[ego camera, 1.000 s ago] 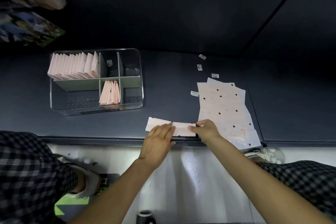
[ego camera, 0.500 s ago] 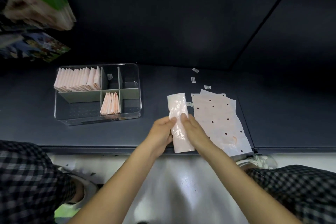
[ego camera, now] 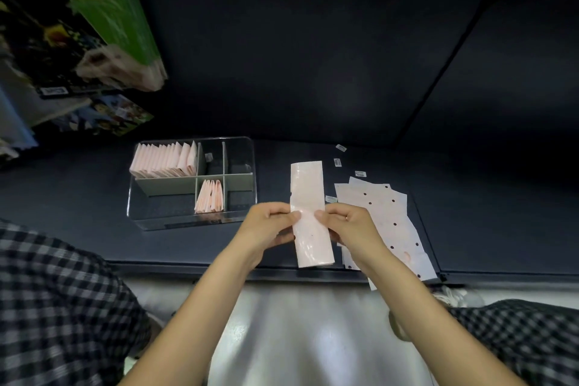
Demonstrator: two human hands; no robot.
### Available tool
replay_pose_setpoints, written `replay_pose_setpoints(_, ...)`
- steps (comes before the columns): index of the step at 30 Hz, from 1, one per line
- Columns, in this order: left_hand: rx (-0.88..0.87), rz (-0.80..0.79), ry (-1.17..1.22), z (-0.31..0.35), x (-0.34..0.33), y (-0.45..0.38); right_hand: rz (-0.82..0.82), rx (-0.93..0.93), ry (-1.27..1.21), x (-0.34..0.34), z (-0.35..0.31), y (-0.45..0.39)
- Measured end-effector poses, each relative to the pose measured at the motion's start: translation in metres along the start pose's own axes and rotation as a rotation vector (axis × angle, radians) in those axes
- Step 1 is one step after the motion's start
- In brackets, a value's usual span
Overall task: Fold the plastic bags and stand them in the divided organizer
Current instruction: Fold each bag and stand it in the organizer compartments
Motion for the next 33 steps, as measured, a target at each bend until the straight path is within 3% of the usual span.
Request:
replay_pose_setpoints(6, -0.041, 0.020, 0.017, 0.011, 0.006, 0.007, -0.019, -0.018, -0.136, -0.002, 0.003, 0.006)
replay_pose_setpoints(13, -0.048, -0.065, 0.110, 0.016, 0.004, 0.012, -0.038, 0.011, -0.314, -0.002, -0.004, 0.013)
replay_pose_setpoints(21, -0.061, -0.115, 0.089, 0.016, 0.001, 0.013, -0.004, 0.033, -0.240, -0.003, -0.002, 0.011)
replay_pose_setpoints(25, -0.030, -0.052, 0.181, 0.012, 0.005, 0.010, 0.030, 0.066, -0.176, 0.000, -0.003, 0.010)
replay_pose_setpoints(29, 0.037, -0.056, 0.069, -0.002, 0.000, 0.009, 0.033, 0.106, -0.093, -0.001, -0.005, 0.010)
replay_pose_setpoints(33, -0.034, 0.038, 0.030, -0.005, 0.003, 0.008, 0.031, 0.109, -0.036, -0.002, -0.006, 0.010)
Point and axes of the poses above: each hand's wrist, its own y-axis away from the middle knuckle, its own x-axis out of the back of the hand, z = x × y, the point moved 8 cm from there along -y, towards the middle knuckle, and after that the axes turned 13 degrees about y, right-handed, at the moved point
